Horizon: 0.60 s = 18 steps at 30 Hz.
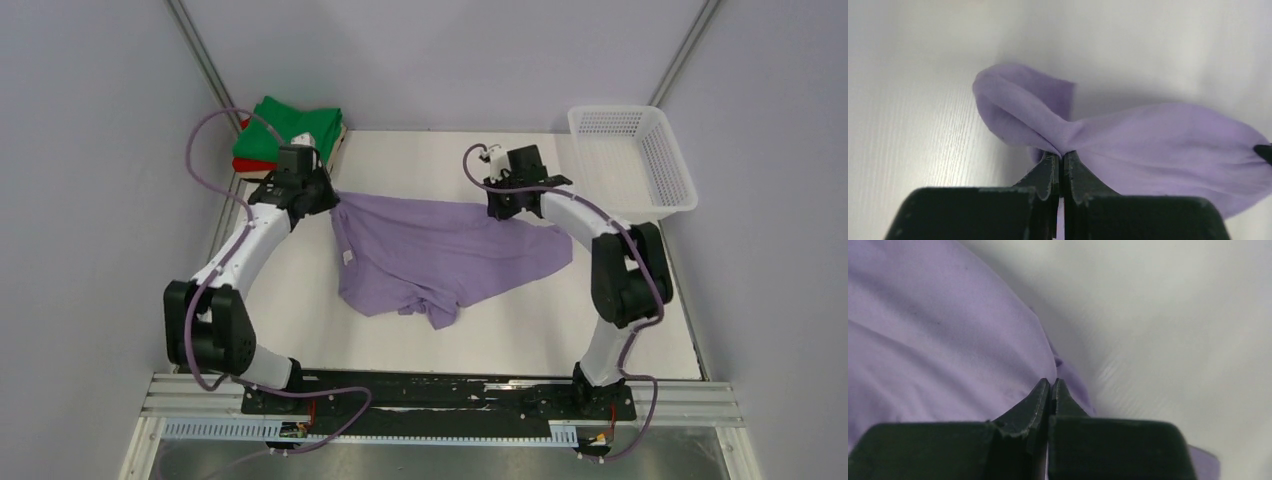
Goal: Fold and stack the t-shirts
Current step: Flatten out the tshirt
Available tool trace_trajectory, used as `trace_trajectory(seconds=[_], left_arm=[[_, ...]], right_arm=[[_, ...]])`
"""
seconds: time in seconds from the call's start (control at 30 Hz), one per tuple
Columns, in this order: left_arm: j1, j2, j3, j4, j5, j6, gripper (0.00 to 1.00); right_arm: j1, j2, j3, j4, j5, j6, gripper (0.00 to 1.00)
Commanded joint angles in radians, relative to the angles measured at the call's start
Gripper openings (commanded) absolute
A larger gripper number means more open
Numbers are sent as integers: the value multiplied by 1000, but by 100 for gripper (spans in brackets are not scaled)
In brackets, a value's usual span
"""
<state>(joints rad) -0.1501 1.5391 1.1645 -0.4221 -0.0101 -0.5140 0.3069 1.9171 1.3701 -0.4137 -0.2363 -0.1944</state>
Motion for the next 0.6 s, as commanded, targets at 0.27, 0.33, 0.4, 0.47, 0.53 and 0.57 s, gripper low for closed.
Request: trace_trajectory(seconds=[0.27, 0.33, 0.4, 0.47, 0.53, 0.57], left_arm=[[4, -570, 218, 85, 86, 16, 0], [4, -648, 263, 86, 92, 30, 0], [4, -696, 307, 84, 88, 43, 0], [4, -726, 349, 80, 96, 60, 0], [4, -742, 387, 75, 107, 75, 0], [4, -744, 397, 79, 111, 82, 0]], right_arm=[[40, -846, -160, 179, -104, 139, 0], [45, -934, -156, 175, -140, 163, 0], [48, -1010, -143, 167, -179, 187, 0], [50, -1072, -129, 147, -225, 219, 0], [50, -1118, -114, 116, -256, 240, 0], [50, -1136, -107, 98, -271, 249, 0]])
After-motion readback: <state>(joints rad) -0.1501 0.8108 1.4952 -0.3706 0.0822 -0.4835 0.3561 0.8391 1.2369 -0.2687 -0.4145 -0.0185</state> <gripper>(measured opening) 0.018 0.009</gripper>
